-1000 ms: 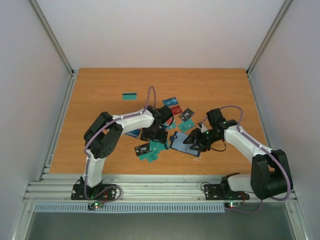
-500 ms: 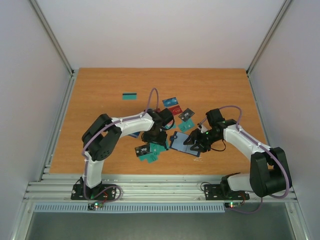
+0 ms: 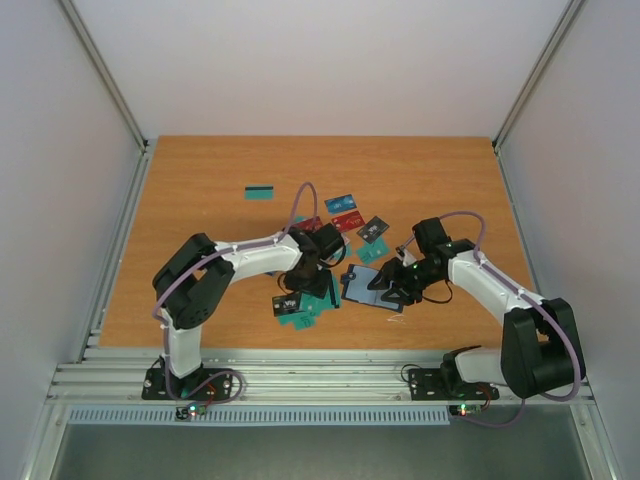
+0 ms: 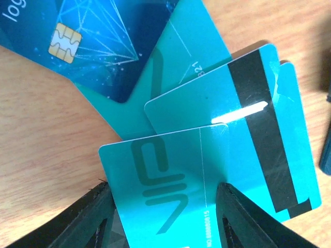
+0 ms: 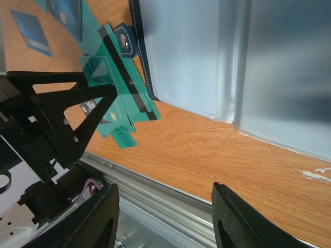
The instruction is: Put the credit cards into the card holder
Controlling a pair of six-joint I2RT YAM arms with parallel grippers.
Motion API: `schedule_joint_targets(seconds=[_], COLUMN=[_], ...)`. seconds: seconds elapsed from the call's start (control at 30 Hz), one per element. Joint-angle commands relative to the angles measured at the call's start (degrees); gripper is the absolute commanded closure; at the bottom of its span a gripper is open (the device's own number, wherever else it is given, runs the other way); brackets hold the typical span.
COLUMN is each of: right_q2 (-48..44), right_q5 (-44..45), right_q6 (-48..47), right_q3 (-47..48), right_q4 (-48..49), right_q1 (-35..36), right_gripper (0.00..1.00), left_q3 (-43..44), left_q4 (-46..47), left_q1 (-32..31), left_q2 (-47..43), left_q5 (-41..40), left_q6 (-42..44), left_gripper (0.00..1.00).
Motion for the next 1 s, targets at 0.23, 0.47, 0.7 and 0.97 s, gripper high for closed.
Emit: schedule_joint_targets(seconds=[0.23,0.47,0.7,0.97], right_q2=[-4.72,-6.34,-6.93,-1.20], right_q5=[-1.70,1.47,4.06,5.44], right_q6=[7.69,12.77,18.41,19.72], right_q3=[-5.30,-7.40,-10.31,-10.29], right_q4=[6.51,9.46,15.74,23.20], right_q1=[2.37,7.99,12.95,18.15], right_gripper=[0.48,0.48,0.48,0.48], left_q3=[-6.48,-10.25,-11.85,-11.51], left_q4=[2.18,5.09,5.81,3.14], left_q1=[-0.71,-1.21,-2.52,-2.28], left_q2=[-3.70,-6.89,-8.51,-15.93], left_q5=[7.94,12.37,12.16,6.62], left_q6=[1.06,4.04,5.16,1.55], left_gripper=[0.49,0.49,0.51,0.48])
